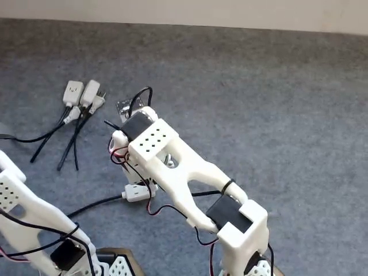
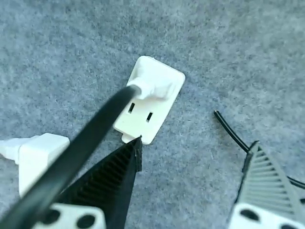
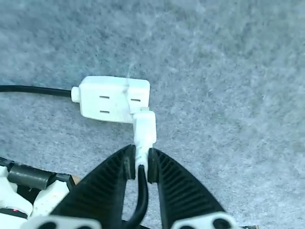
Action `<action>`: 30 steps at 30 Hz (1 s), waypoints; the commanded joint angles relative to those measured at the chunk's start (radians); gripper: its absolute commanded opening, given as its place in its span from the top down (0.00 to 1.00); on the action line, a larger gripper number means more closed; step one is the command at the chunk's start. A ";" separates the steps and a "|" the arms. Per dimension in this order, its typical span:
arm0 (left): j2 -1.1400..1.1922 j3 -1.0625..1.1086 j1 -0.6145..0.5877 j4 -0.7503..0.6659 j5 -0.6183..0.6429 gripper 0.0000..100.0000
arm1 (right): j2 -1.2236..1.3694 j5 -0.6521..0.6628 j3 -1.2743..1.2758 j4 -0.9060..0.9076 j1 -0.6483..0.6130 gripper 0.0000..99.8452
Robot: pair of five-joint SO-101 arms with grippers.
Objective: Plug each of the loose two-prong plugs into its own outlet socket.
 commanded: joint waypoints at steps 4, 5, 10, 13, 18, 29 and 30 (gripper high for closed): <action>-0.013 -0.039 -0.005 0.005 -0.005 0.66 | -0.022 -0.012 -0.013 -0.012 -0.012 0.99; -0.013 -0.039 -0.005 0.005 -0.005 0.66 | -0.024 -0.012 -0.013 -0.012 -0.019 0.99; -0.012 -0.039 -0.007 0.005 -0.008 0.66 | -0.024 -0.012 -0.022 -0.013 -0.030 0.99; -0.012 -0.039 -0.007 0.005 -0.008 0.66 | -0.022 -0.012 -0.050 -0.012 -0.028 0.99; -0.010 -0.038 -0.007 0.005 -0.008 0.66 | -0.018 -0.012 -0.061 -0.013 -0.030 0.99; -0.010 -0.038 -0.012 0.005 -0.008 0.66 | -0.018 -0.012 -0.058 -0.062 -0.028 0.99; -0.010 -0.041 -0.015 0.005 -0.008 0.66 | -0.018 -0.012 -0.058 -0.059 -0.028 0.99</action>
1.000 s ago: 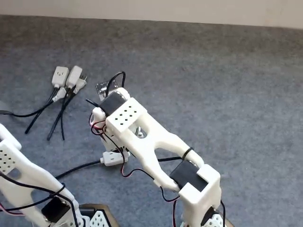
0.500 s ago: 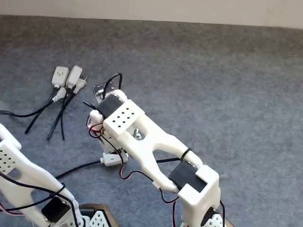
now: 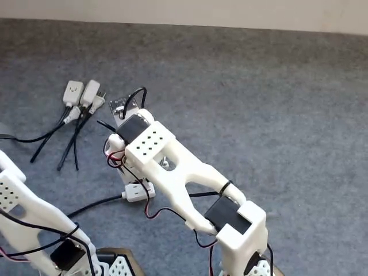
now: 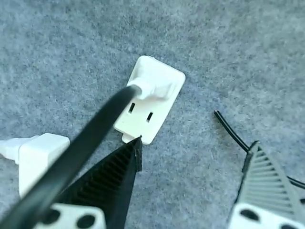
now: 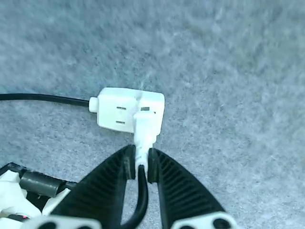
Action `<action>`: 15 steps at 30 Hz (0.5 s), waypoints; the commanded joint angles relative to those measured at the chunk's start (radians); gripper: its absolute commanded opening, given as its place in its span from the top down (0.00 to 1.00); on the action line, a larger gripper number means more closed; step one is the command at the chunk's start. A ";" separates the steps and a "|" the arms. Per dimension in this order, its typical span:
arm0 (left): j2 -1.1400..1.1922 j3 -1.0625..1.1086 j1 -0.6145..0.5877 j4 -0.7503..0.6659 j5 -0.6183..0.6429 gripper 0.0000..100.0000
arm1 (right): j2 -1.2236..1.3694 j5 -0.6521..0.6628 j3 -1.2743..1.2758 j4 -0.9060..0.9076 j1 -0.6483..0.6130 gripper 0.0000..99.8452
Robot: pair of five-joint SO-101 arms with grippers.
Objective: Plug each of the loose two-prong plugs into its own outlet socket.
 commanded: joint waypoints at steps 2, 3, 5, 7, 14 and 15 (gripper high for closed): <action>-0.010 -0.041 -0.016 0.005 -0.008 0.66 | -0.018 -0.009 -0.047 0.013 -0.004 0.99; -0.010 -0.041 -0.016 0.005 -0.008 0.66 | -0.018 -0.009 -0.047 0.019 -0.004 0.99; -0.010 -0.041 -0.016 0.005 -0.008 0.66 | -0.018 -0.008 -0.045 0.025 -0.004 0.99; -0.010 -0.041 -0.016 0.005 -0.008 0.66 | -0.018 -0.008 -0.045 0.031 -0.004 0.99; -0.010 -0.041 -0.018 0.005 -0.008 0.66 | -0.016 -0.011 -0.045 0.035 -0.005 0.99; -0.010 -0.041 -0.018 0.005 -0.008 0.66 | -0.016 -0.011 -0.045 0.035 -0.005 0.99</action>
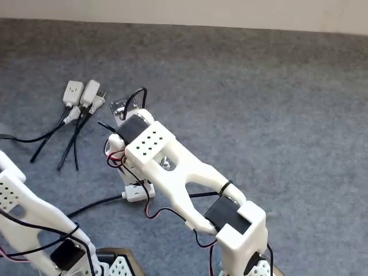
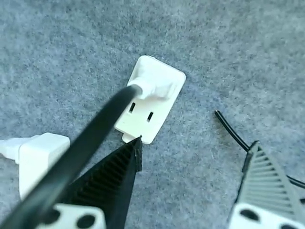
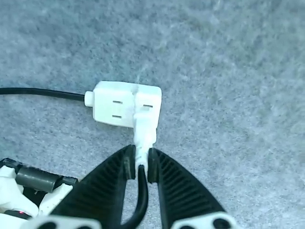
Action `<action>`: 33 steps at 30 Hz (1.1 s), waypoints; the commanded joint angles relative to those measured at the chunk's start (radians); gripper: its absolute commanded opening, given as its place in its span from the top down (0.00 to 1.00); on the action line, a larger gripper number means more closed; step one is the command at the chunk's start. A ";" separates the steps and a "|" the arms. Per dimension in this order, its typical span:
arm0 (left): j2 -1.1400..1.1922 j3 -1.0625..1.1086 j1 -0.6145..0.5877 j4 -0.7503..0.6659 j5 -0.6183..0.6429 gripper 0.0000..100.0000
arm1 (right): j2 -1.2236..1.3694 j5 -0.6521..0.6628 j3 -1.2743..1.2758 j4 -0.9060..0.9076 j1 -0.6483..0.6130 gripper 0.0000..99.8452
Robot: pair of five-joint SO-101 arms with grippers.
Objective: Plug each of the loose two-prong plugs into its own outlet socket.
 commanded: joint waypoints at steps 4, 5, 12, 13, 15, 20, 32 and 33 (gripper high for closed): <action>-0.010 -0.041 -0.015 0.005 -0.008 0.66 | -0.016 -0.009 -0.027 0.005 -0.005 0.99; -0.010 -0.041 -0.015 0.005 -0.008 0.66 | -0.016 -0.008 -0.016 0.002 -0.005 0.99; -0.010 -0.041 -0.015 0.005 -0.008 0.66 | -0.016 -0.006 -0.002 0.001 -0.005 0.99; -0.010 -0.041 -0.015 0.005 -0.008 0.66 | -0.016 -0.008 -0.001 0.001 -0.005 0.99; -0.010 -0.041 -0.015 0.005 -0.008 0.66 | -0.016 -0.008 0.001 0.001 -0.005 0.99; -0.010 -0.041 -0.015 0.005 -0.008 0.66 | -0.016 -0.008 0.002 -0.001 -0.004 0.99; -0.012 -0.041 -0.027 0.005 -0.008 0.66 | -0.016 -0.003 0.125 -0.107 -0.001 0.99; -0.012 -0.041 -0.028 0.005 -0.008 0.66 | -0.016 -0.003 0.127 -0.107 -0.001 0.99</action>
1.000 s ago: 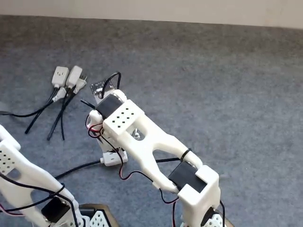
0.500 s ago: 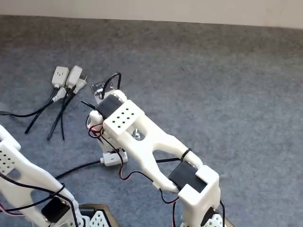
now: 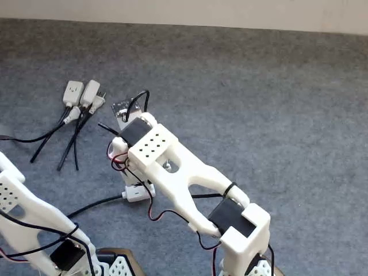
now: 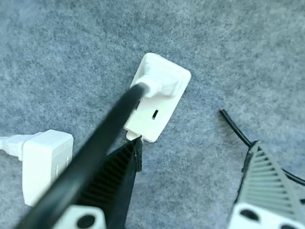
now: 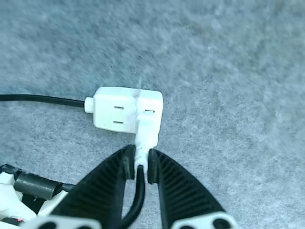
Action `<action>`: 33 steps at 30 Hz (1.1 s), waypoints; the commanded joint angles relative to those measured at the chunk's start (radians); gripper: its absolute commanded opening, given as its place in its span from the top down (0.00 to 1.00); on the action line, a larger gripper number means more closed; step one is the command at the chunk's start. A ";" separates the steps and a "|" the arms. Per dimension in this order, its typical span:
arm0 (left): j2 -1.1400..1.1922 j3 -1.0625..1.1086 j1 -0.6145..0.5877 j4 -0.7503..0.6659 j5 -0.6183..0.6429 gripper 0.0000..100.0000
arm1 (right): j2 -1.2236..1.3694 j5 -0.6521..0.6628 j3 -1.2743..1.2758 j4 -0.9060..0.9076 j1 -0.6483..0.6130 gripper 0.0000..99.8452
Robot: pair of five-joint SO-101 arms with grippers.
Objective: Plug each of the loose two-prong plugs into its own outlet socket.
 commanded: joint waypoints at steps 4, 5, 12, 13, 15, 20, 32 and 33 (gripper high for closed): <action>-0.013 -0.041 -0.016 0.005 -0.008 0.66 | -0.005 -0.003 0.035 -0.019 -0.007 0.99; -0.015 -0.041 -0.016 0.005 -0.008 0.66 | 0.002 -0.003 0.035 -0.019 -0.007 0.99; -0.015 -0.041 -0.019 0.005 -0.009 0.66 | 0.148 -0.003 0.028 -0.019 -0.007 0.99; -0.016 -0.041 -0.019 0.005 -0.009 0.66 | 0.159 -0.002 0.022 -0.018 -0.008 0.99; -0.018 -0.041 -0.016 0.006 -0.011 0.66 | 0.156 0.052 -0.001 -0.019 -0.013 0.99; -0.018 -0.064 -0.013 0.038 -0.011 0.66 | 0.091 0.103 -0.030 -0.018 -0.041 0.94; -0.015 -0.268 0.031 0.256 -0.064 0.66 | -0.156 0.249 -0.199 -0.028 -0.022 0.62; -0.016 -0.282 0.045 0.290 -0.083 0.66 | -0.191 0.265 -0.231 -0.027 -0.012 0.62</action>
